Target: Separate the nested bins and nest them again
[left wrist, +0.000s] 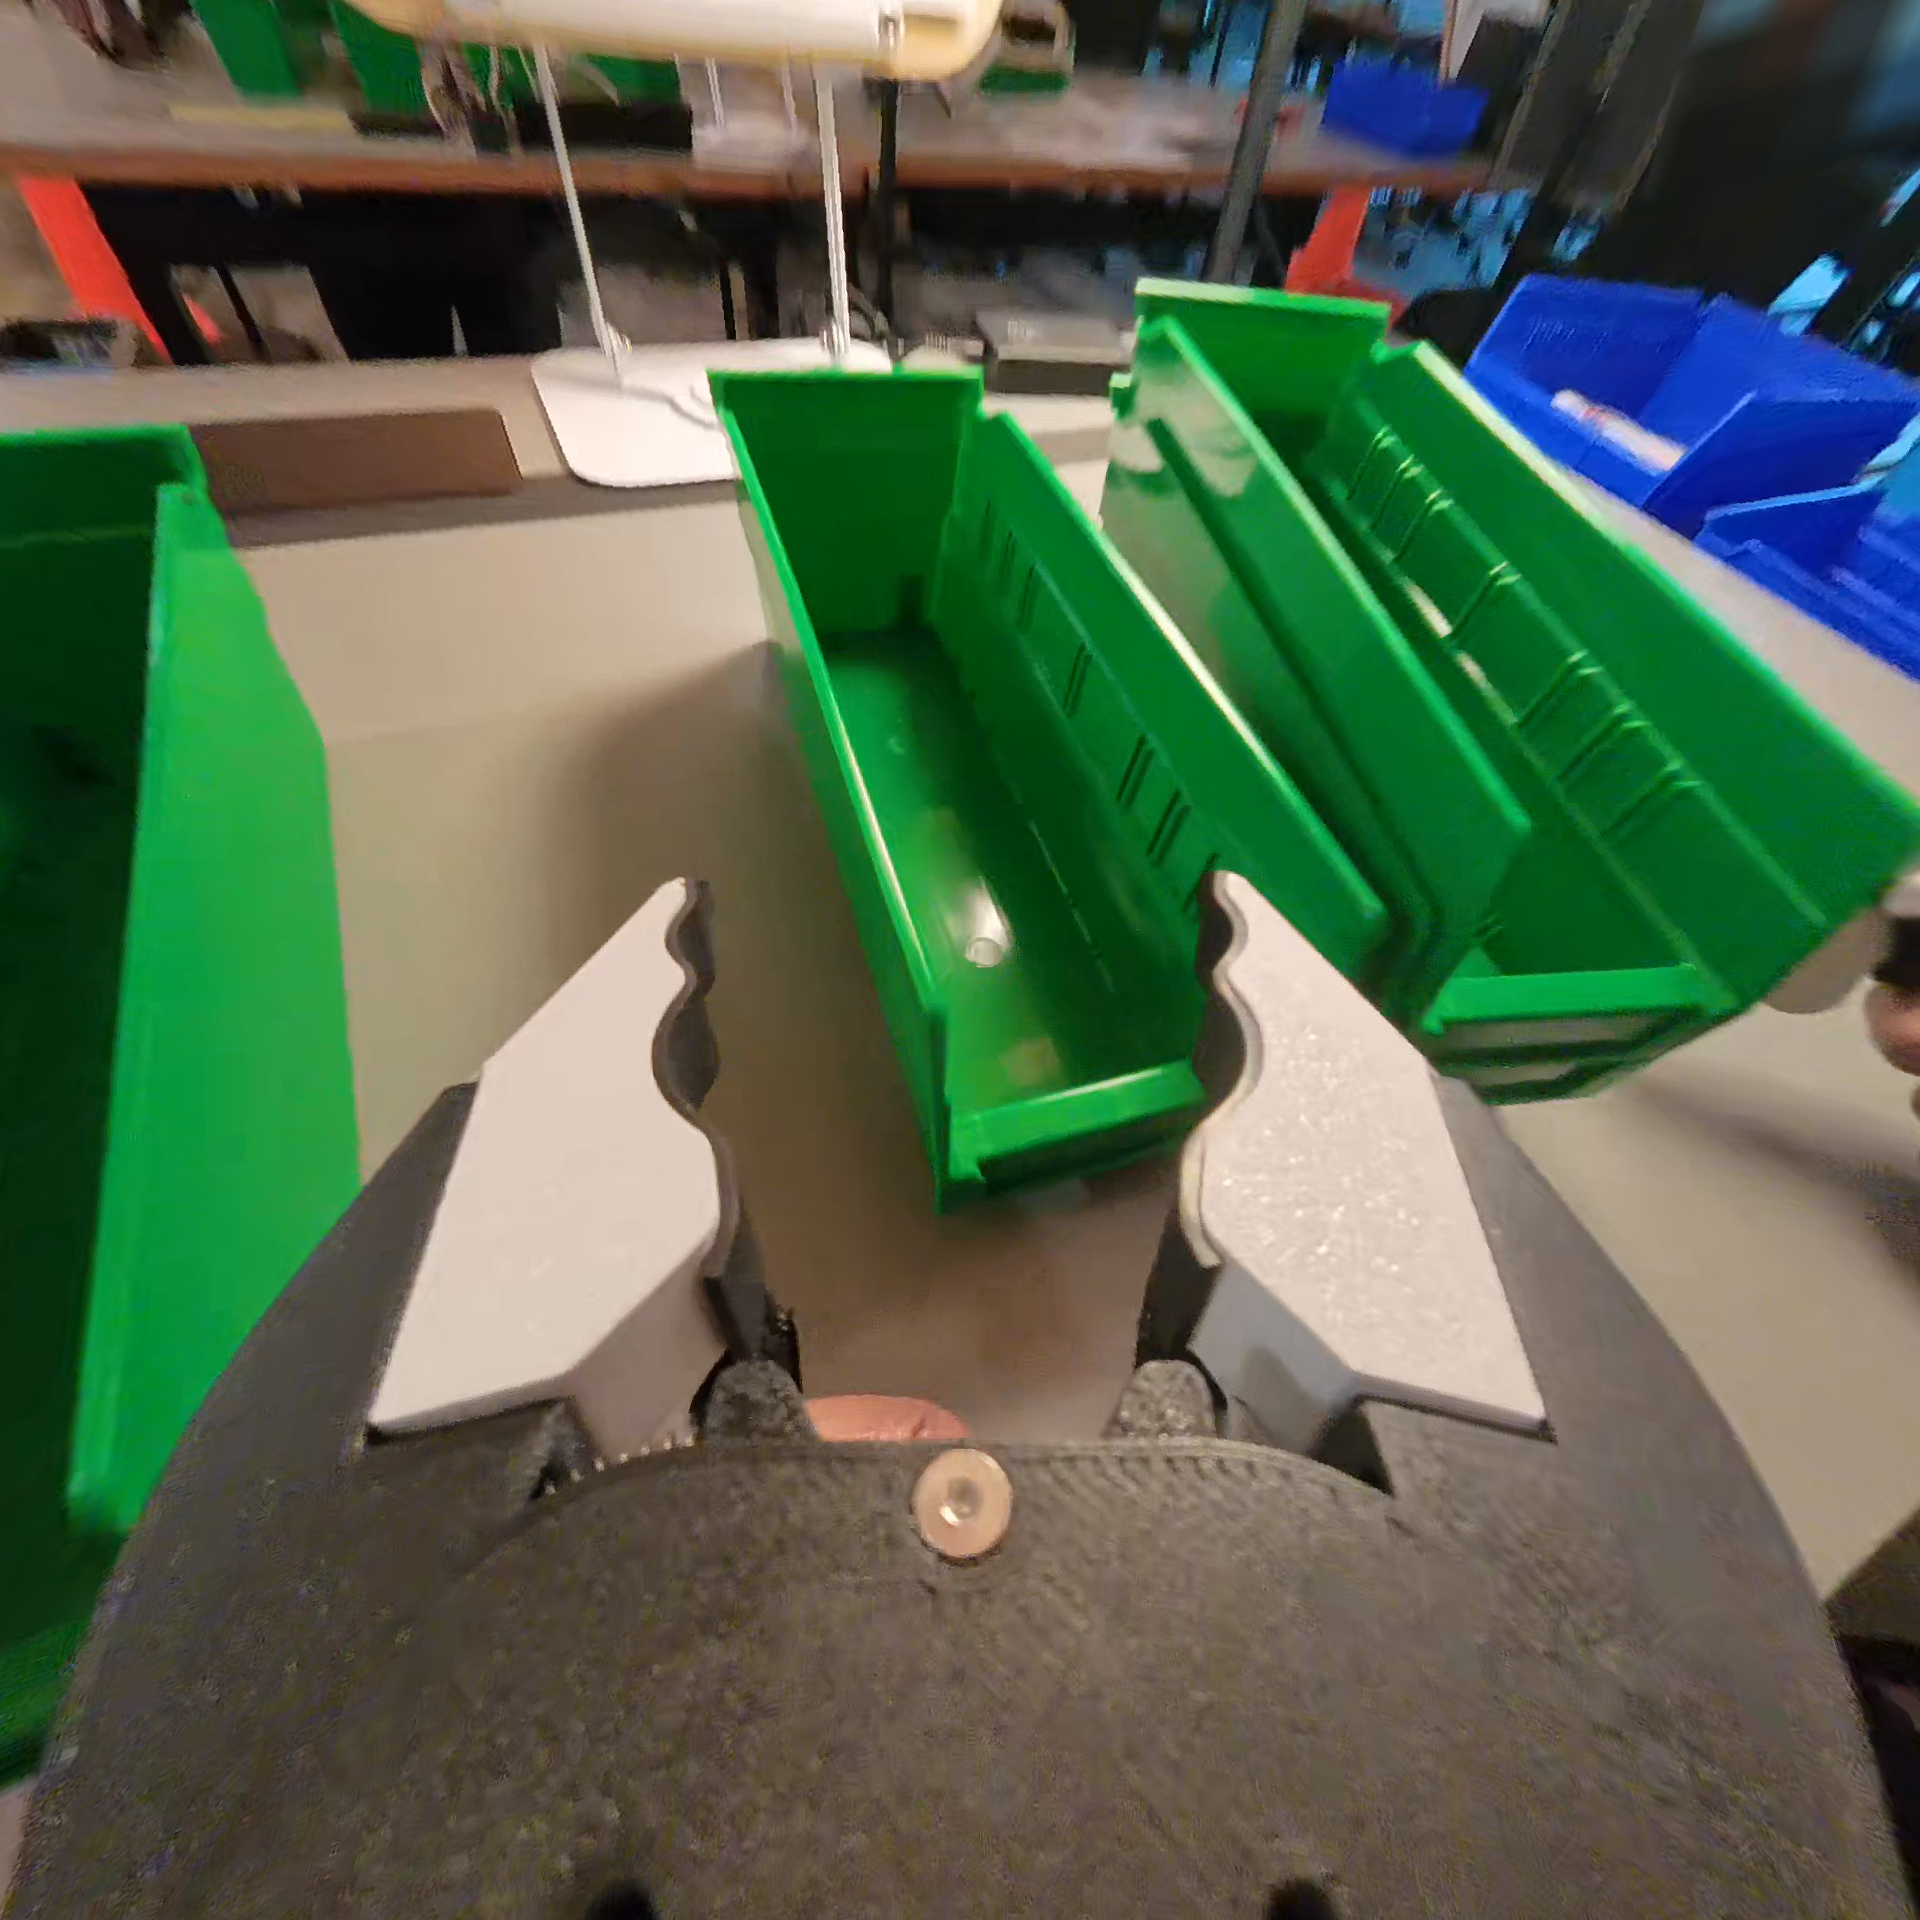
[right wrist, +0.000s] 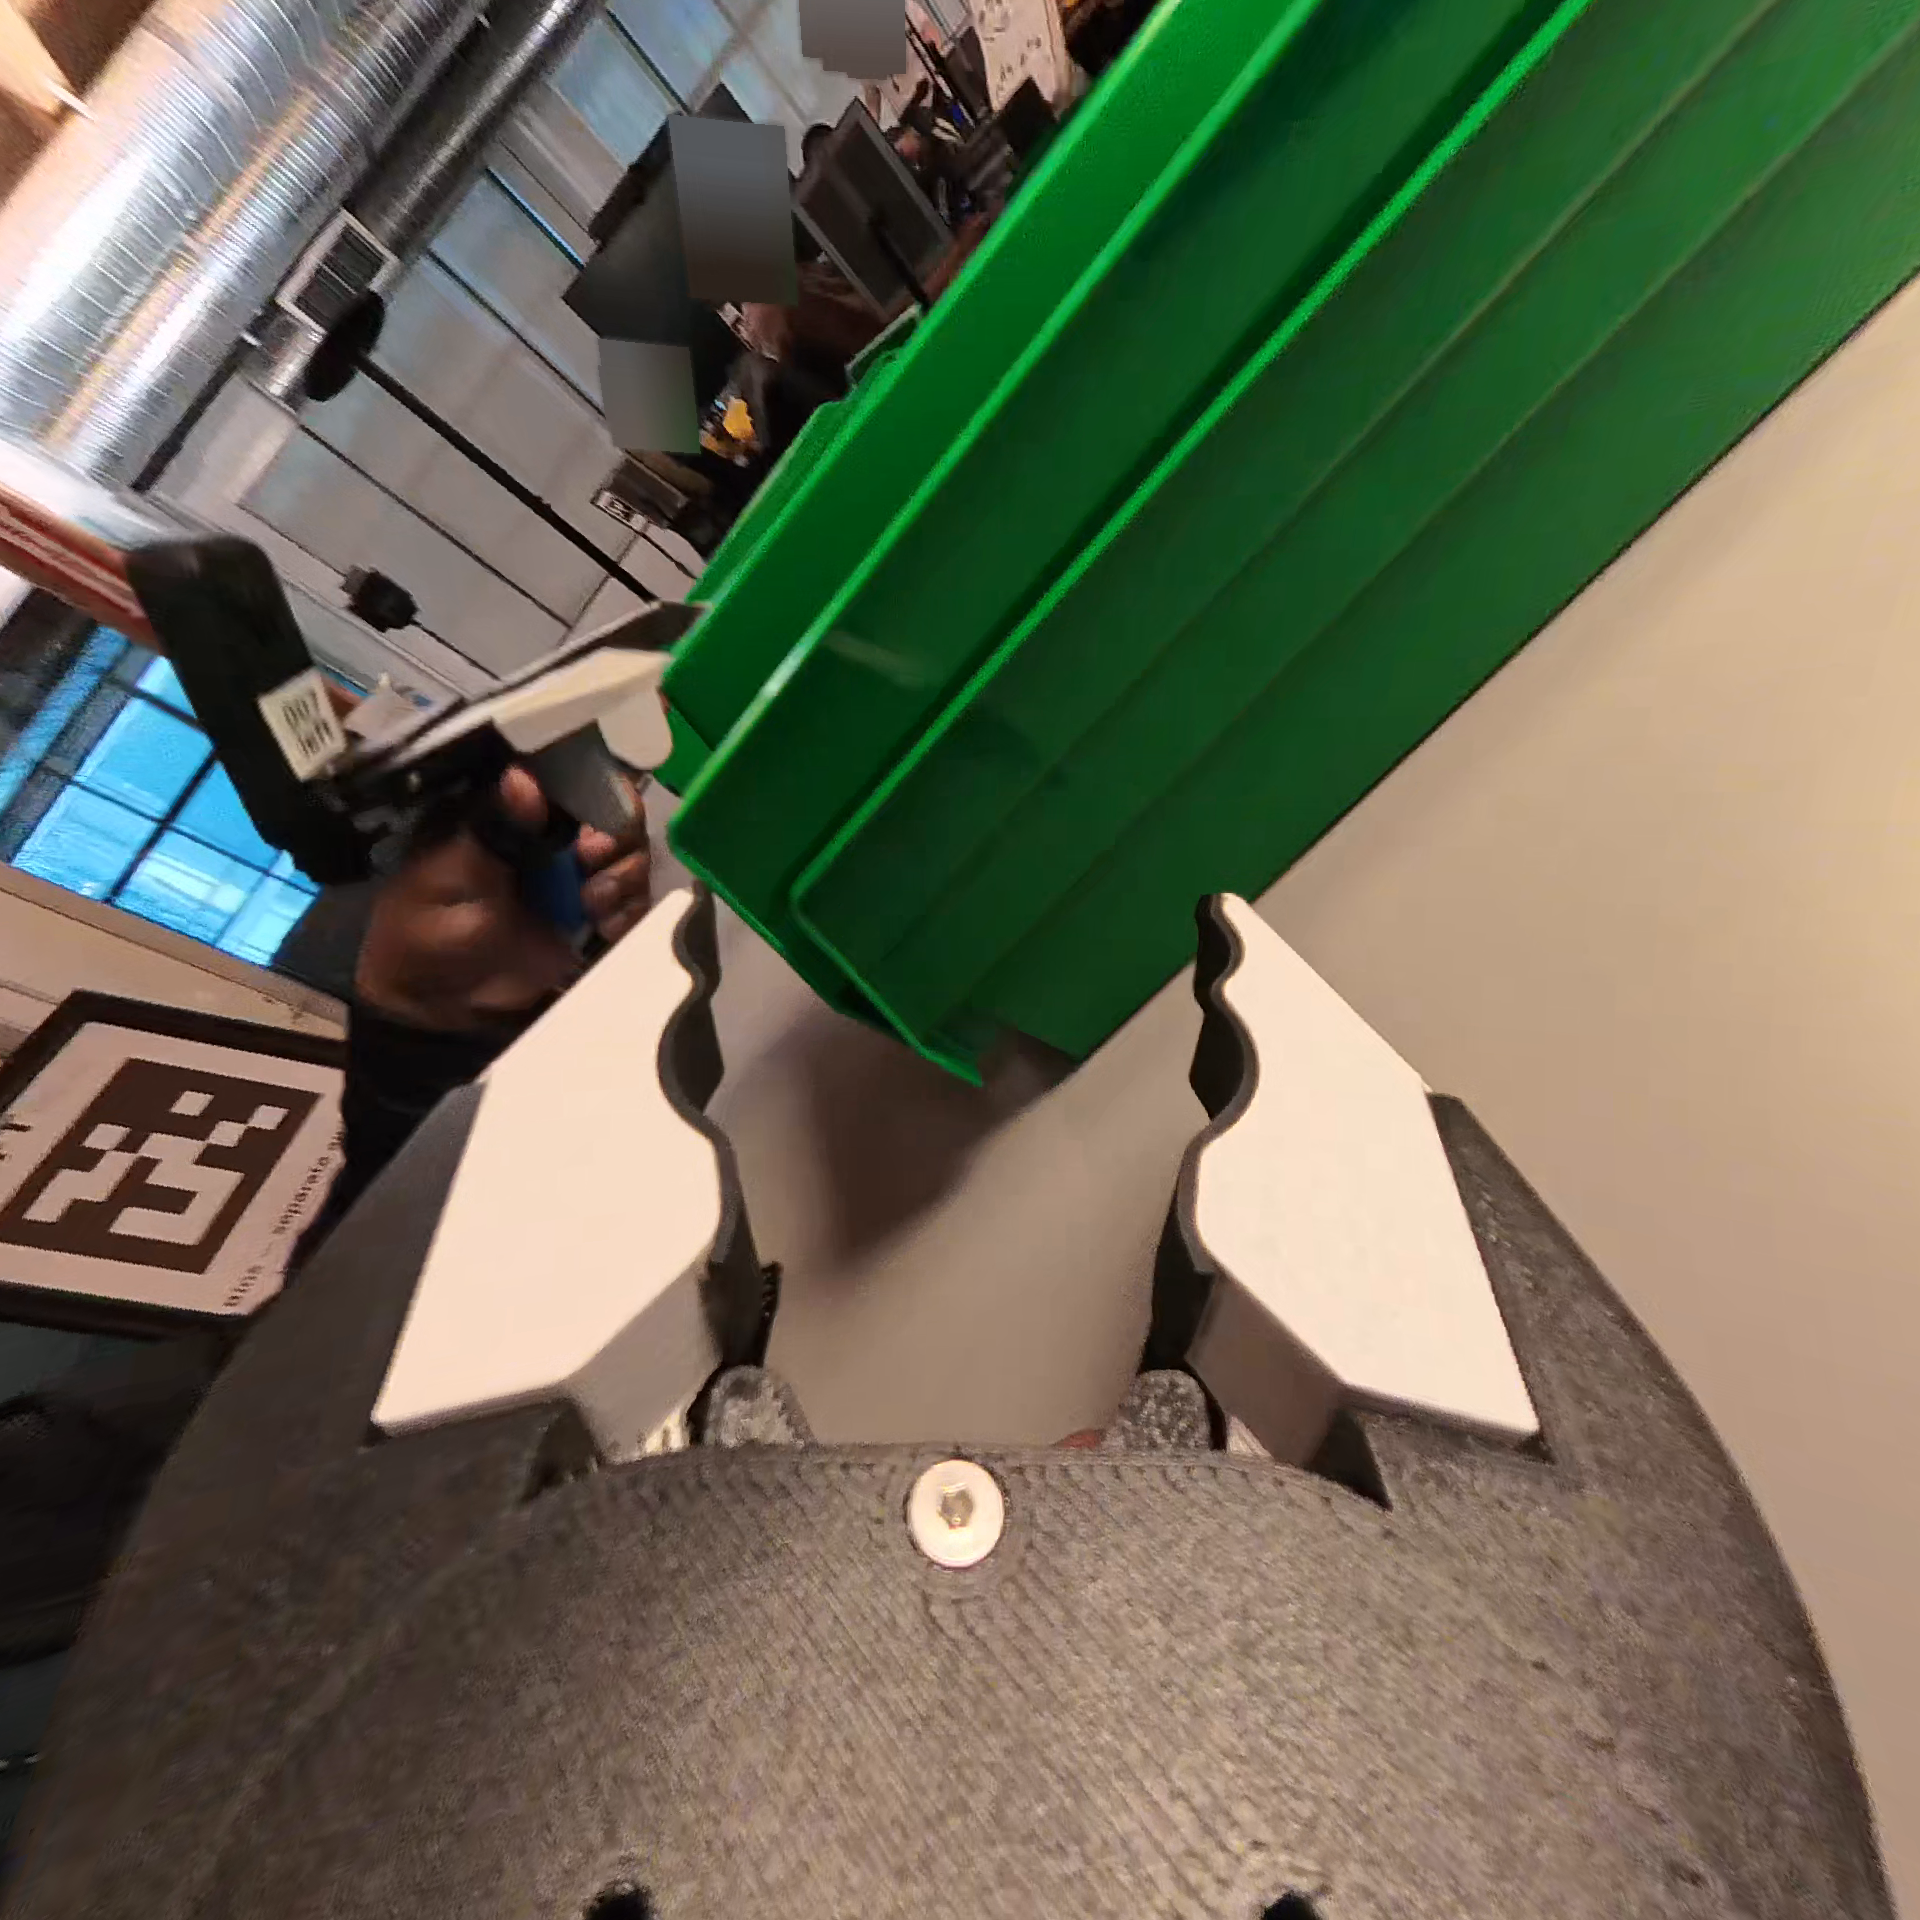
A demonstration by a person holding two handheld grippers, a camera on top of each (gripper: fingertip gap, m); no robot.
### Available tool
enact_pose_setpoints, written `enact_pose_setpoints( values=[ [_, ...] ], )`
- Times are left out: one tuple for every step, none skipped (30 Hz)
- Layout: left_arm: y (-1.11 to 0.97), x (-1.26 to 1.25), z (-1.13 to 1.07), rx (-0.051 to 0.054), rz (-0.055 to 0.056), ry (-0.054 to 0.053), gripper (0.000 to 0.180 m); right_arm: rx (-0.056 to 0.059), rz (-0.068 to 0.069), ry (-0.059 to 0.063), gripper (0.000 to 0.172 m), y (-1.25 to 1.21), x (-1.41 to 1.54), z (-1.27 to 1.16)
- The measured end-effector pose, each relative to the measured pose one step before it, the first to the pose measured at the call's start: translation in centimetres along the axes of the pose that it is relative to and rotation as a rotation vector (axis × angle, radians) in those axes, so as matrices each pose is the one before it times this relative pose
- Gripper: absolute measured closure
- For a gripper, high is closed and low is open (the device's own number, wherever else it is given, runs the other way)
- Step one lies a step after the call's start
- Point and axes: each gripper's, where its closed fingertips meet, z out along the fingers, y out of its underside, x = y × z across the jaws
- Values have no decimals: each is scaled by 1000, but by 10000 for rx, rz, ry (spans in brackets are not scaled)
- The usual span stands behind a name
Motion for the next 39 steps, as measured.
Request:
enact_pose_setpoints(
  values=[
    [288, -289, 955, -360, 16, -33, 89, -17, -158, 220, 79, 370, 407, -167],
    [349, -353, 804, -336, 90, -89, 91, 42, -142, 159, 80, 216, 258, -193],
    [374, -455, 651, -296, 142, -164, 97, 36, -66, 84, 80, 172, 159, -193],
    [369, -569, 522, -248, 159, -238, 106, 21, -43, 53, 80, 192, 128, -152],
    [380, -709, 423, -222, 156, -307, 115, 15, -66, 115, 81, 222, 228, -91],
    [363, -754, 317, -181, 118, -305, 123, -4, -49, 157, 82, 291, 280, -41],
    [281, -693, 172, -115, 6, -254, 124, 131, 27, -67, 83, 39, -154, -75],
    [192, -688, 13, -71, -68, -275, 132, 230, -67, -67, 85, -119, -249, -132],
    [120, -452, -127, -48, 20, -180, 134, 193, -163, 177, 87, -70, 44, -150],
    [-41, -149, -318, -3, 97, -82, 133, 211, -186, 202, 87, -73, 17, -135],
    [-278, -88, -494, 56, 154, -119, 130, 188, -182, 175, 89, -36, -73, -134],
    [-574, -139, -624, 129, 240, -214, 122, 214, -172, 183, 89, -120, -98, -207],
    [-900, -199, -661, 194, 307, -282, 112, 252, -137, 163, 89, -186, -102, -229],
    [-1143, -164, -576, 231, 344, -251, 104, 193, 27, -35, 89, -70, -288, -141],
    [-1228, -31, -385, 200, 326, -126, 97, 73, 179, -177, 89, 100, -388, -22],
    [-1200, 138, -101, 106, 209, 33, 90, 1, 175, -145, 89, 169, -285, 32],
    [-1075, 269, 244, -17, 57, 189, 82, -6, 47, 22, 88, 98, -48, 26],
    [-891, 453, 570, -149, -46, 351, 73, 35, -76, 168, 89, -38, 138, -1],
    [-685, 528, 828, -280, -80, 425, 66, 13, -26, 133, 89, -3, 112, 10],
    [-529, 422, 1021, -372, -49, 355, 58, -11, 11, 55, 89, 34, 49, 29],
    [-444, 247, 1116, -383, -12, 201, 50, 25, -7, 58, 89, -2, 28, -8],
    [-387, 265, 1184, -347, -22, 142, 44, 85, -32, 71, 89, -85, 36, -69],
    [-232, 454, 1153, -371, -99, 229, 39, 115, -12, 56, 89, -107, 7, -110],
    [-22, 427, 1055, -461, -159, 221, 38, 125, -11, 19, 89, -107, -42, -143],
    [-31, 181, 902, -411, -90, 42, 34, 140, -11, 11, 89, -138, -55, -156],
    [-142, 141, 717, -266, 2, -21, 33, 106, 24, -22, 89, -69, -79, -142],
    [-32, 97, 600, -250, 1, -37, 32, 79, 32, -44, 89, -54, -95, -119],
    [134, -10, 534, -271, 27, -80, 31, 74, 4, -65, 89, -44, -132, -104],
    [241, -75, 496, -242, 104, -115, 30, 104, -16, -60, 89, -109, -106, -147],
    [368, -87, 508, -241, 134, -98, 29, 126, 9, -64, 90, -148, -83, -158],
    [478, 69, 497, -256, 58, 48, 28, 129, 49, -72, 90, -154, -50, -167],
    [374, 245, 407, -188, -118, 230, 26, 115, 86, -60, 90, -142, -7, -141],
    [217, 184, 272, -138, -200, 236, 26, 79, 64, -30, 91, -108, 27, -88],
    [106, 46, 156, -109, -97, 120, 26, 12, 25, -12, 91, -16, 18, -19],
    [-7, -34, 21, -73, 4, 18, 26, -45, -6, -22, 91, 53, -35, 44],
    [-58, -112, -51, -60, 63, -82, 28, -42, -26, -24, 91, 69, -69, 33],
    [-91, -96, -101, -45, 96, -123, 30, -1, -23, -34, 91, 20, -72, -27],
    [-81, -38, -105, -31, 108, -111, 35, 19, 14, -27, 91, 0, -47, -45],
    [-26, -13, -78, -46, 133, -133, 41, 56, 11, -16, 91, -65, -24, -68]
  ],
)
